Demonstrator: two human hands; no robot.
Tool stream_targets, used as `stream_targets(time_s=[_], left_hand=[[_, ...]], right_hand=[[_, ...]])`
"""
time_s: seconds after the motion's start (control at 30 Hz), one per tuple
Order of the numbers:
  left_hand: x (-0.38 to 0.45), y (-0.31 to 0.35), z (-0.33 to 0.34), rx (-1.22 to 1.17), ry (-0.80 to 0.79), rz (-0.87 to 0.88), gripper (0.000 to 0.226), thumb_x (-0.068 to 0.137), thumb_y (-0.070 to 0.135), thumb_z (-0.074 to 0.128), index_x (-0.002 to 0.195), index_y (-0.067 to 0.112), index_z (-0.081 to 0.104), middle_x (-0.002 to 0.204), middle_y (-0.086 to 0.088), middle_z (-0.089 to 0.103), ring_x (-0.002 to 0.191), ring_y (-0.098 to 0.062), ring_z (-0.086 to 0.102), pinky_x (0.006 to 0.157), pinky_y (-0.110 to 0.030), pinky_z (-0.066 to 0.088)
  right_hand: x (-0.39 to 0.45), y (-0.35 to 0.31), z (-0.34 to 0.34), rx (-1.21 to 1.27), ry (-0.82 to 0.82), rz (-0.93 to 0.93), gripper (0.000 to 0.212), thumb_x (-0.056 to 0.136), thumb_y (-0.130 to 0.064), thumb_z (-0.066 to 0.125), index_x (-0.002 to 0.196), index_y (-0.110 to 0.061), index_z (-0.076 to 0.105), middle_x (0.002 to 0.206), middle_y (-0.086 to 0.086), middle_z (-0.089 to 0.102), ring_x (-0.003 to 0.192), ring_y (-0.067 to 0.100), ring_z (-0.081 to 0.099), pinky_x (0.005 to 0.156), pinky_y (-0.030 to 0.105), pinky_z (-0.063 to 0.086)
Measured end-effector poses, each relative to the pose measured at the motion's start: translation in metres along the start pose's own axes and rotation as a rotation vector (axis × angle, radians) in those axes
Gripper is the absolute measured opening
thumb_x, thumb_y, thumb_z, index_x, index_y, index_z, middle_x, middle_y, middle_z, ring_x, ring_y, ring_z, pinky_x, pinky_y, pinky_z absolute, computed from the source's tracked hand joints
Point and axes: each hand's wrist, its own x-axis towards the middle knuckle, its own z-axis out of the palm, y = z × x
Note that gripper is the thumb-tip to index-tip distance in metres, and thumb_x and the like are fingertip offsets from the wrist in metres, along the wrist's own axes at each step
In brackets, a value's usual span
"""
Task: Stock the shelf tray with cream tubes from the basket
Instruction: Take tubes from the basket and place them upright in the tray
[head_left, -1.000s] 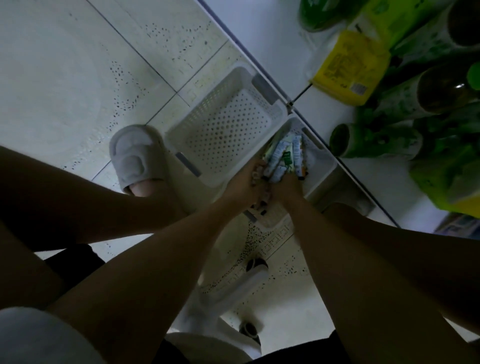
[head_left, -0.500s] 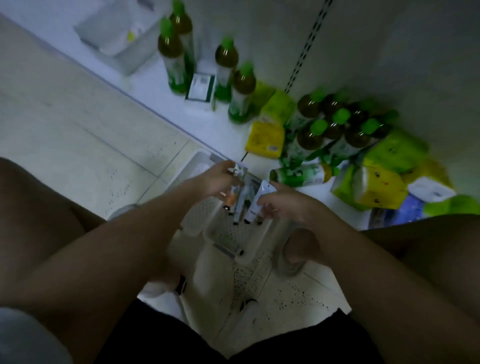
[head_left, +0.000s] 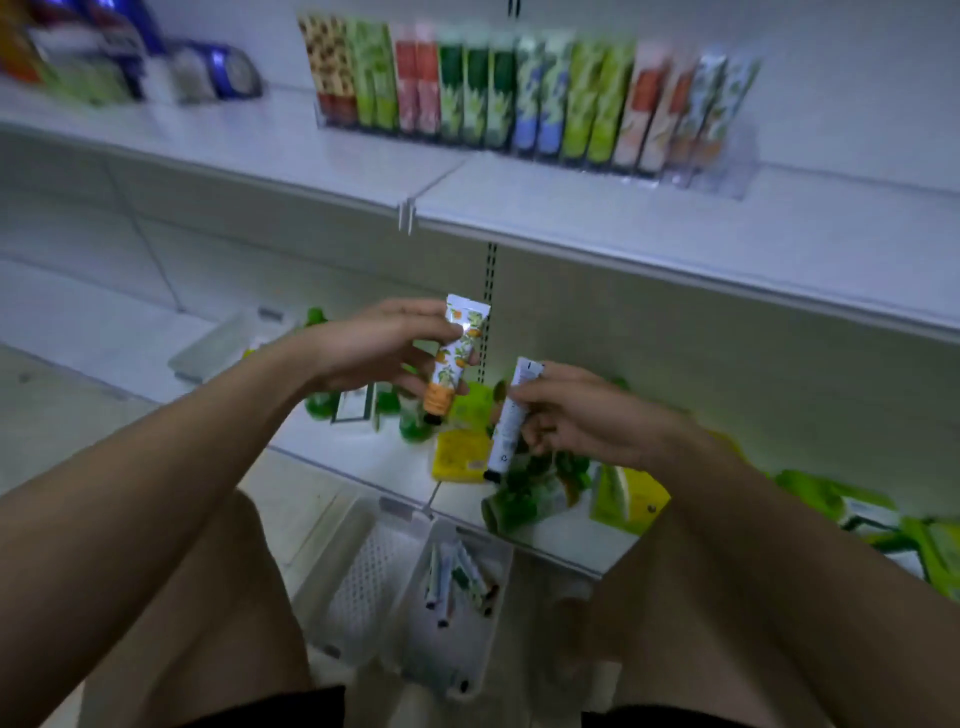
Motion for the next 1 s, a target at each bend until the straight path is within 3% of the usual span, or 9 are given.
stream_targets(time_s=[0.1,0.17,0.3,0.43,0.5,0.63,0.77,0.93,1.0], left_hand=[[-0.004,0.049,0.015,0.083,-0.045,0.079,0.016,0.086,0.026,0.061,0.099,0.024,0.071,0.106,-0.012,0.072,0.09,-0.031,0.071,0.066,-0.035,0.058],[-0.002,0.077,0.024,0.144,-0.05,0.125,0.02,0.086,0.028,0.061,0.102,0.019,0.068,0.107,-0.013,0.072,0.092,-0.03,0.071,0.066,-0.033,0.057],[0.004,0.134,0.039,0.251,-0.004,0.264,0.015,0.086,0.03,0.06,0.092,0.022,0.071,0.106,-0.01,0.073,0.094,-0.025,0.069,0.076,-0.033,0.054],[0.017,0.184,0.048,0.369,0.051,0.425,0.025,0.088,0.038,0.064,0.096,0.015,0.07,0.099,-0.004,0.072,0.091,-0.021,0.066,0.077,-0.029,0.057],[0.025,0.205,0.054,0.395,0.068,0.475,0.018,0.088,0.037,0.066,0.088,0.02,0.073,0.086,0.002,0.07,0.082,-0.013,0.065,0.078,-0.03,0.057],[0.049,0.24,0.061,0.421,0.153,0.561,0.007,0.087,0.024,0.07,0.093,0.021,0.072,0.09,-0.001,0.072,0.081,-0.013,0.068,0.072,-0.028,0.056],[0.075,0.266,0.064,0.368,0.22,0.58,0.02,0.084,0.006,0.072,0.1,0.014,0.065,0.086,-0.01,0.069,0.075,-0.018,0.068,0.07,-0.032,0.06],[0.113,0.282,0.076,0.43,0.354,0.543,0.008,0.085,0.001,0.069,0.091,0.003,0.065,0.083,-0.01,0.068,0.076,-0.02,0.067,0.066,-0.023,0.058],[0.128,0.283,0.083,0.46,0.383,0.553,0.009,0.085,0.003,0.07,0.094,0.003,0.069,0.079,-0.006,0.069,0.071,-0.014,0.067,0.062,-0.019,0.055]], right_hand=[[-0.019,-0.032,0.012,-0.278,0.126,-0.135,0.012,0.093,-0.019,0.059,0.083,-0.018,0.053,0.073,0.009,0.065,0.04,0.008,0.043,0.039,0.021,0.032],[-0.031,-0.054,0.016,-0.382,0.147,-0.186,0.012,0.095,-0.019,0.053,0.083,-0.017,0.051,0.07,0.006,0.068,0.037,0.005,0.042,0.038,0.02,0.032],[-0.063,-0.105,0.014,-0.429,0.112,-0.207,0.015,0.085,-0.025,0.053,0.09,-0.011,0.057,0.074,0.008,0.069,0.046,0.013,0.046,0.043,0.022,0.041],[-0.089,-0.152,-0.006,-0.485,0.107,-0.254,0.008,0.096,-0.013,0.052,0.1,-0.008,0.057,0.088,0.019,0.065,0.066,0.02,0.061,0.061,0.028,0.058],[-0.099,-0.173,-0.022,-0.55,0.138,-0.282,0.01,0.097,-0.01,0.054,0.104,-0.005,0.06,0.097,0.021,0.067,0.077,0.023,0.064,0.068,0.027,0.059],[-0.113,-0.211,-0.056,-0.717,0.322,-0.35,0.013,0.091,-0.003,0.062,0.103,0.003,0.062,0.092,0.02,0.07,0.071,0.021,0.068,0.065,0.026,0.059],[-0.115,-0.242,-0.088,-0.778,0.525,-0.405,0.02,0.085,0.002,0.07,0.102,0.001,0.06,0.087,0.024,0.069,0.059,0.021,0.068,0.057,0.026,0.059],[-0.104,-0.263,-0.121,-0.899,0.67,-0.417,0.009,0.089,-0.004,0.067,0.097,-0.003,0.069,0.086,0.018,0.071,0.06,0.018,0.067,0.055,0.02,0.058],[-0.098,-0.268,-0.133,-0.953,0.72,-0.43,0.01,0.091,-0.005,0.064,0.098,-0.001,0.07,0.085,0.017,0.071,0.059,0.019,0.066,0.054,0.019,0.057]])
